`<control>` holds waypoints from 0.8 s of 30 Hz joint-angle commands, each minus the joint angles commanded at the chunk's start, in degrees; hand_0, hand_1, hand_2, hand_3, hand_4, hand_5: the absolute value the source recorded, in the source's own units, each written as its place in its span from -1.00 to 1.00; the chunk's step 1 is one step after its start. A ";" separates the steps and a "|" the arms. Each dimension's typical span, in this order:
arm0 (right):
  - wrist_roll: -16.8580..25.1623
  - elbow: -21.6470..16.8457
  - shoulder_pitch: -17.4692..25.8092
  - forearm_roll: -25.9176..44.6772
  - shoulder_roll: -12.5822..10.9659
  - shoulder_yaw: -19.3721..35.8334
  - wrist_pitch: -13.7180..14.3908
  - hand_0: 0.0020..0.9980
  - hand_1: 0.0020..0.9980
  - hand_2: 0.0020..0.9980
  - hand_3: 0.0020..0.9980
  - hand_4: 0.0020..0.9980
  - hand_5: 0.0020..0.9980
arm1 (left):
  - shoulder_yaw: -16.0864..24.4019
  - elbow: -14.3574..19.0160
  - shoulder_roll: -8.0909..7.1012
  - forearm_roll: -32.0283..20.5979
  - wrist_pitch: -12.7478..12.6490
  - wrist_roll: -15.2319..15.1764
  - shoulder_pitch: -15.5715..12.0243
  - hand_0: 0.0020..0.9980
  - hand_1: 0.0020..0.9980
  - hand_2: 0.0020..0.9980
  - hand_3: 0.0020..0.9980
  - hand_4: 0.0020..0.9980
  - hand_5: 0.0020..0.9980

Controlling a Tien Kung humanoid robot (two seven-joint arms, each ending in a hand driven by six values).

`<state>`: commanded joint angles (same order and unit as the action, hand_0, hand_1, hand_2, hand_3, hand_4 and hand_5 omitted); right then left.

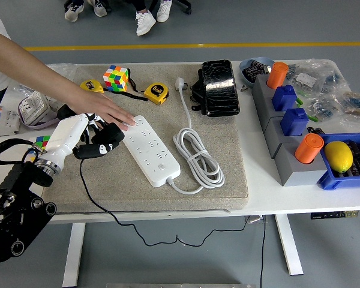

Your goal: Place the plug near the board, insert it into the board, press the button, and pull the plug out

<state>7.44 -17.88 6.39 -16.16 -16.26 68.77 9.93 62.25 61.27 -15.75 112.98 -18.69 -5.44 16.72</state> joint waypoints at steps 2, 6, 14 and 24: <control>-0.02 0.04 0.01 0.08 0.03 -0.07 -0.01 0.10 0.21 0.09 0.02 0.70 -0.26 | 0.08 -1.01 0.07 0.19 0.13 0.14 0.06 -0.56 -0.56 -0.40 -0.08 0.50 -0.69; -0.03 0.09 0.03 0.21 0.11 -0.16 -0.03 0.10 0.21 0.09 0.02 0.70 -0.26 | 0.04 -2.44 0.25 0.42 0.46 0.45 0.06 -0.42 -0.36 -0.17 0.03 0.78 -0.45; -0.07 0.02 -0.01 0.19 -0.01 -0.29 -0.04 0.10 0.21 0.09 0.02 0.70 -0.25 | -0.16 -3.53 0.49 0.04 0.68 0.50 -0.04 -0.33 -0.13 -0.05 0.06 0.89 -0.34; -0.10 -0.04 0.08 0.09 -0.10 -0.47 -0.07 0.09 0.21 0.09 0.02 0.70 -0.25 | 0.65 -2.97 0.44 0.77 1.52 1.45 -0.62 0.04 0.31 0.30 0.36 1.00 -0.18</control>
<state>7.35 -17.92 6.47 -16.08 -16.36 68.30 9.86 62.90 58.30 -15.31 113.75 -17.17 -3.99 16.10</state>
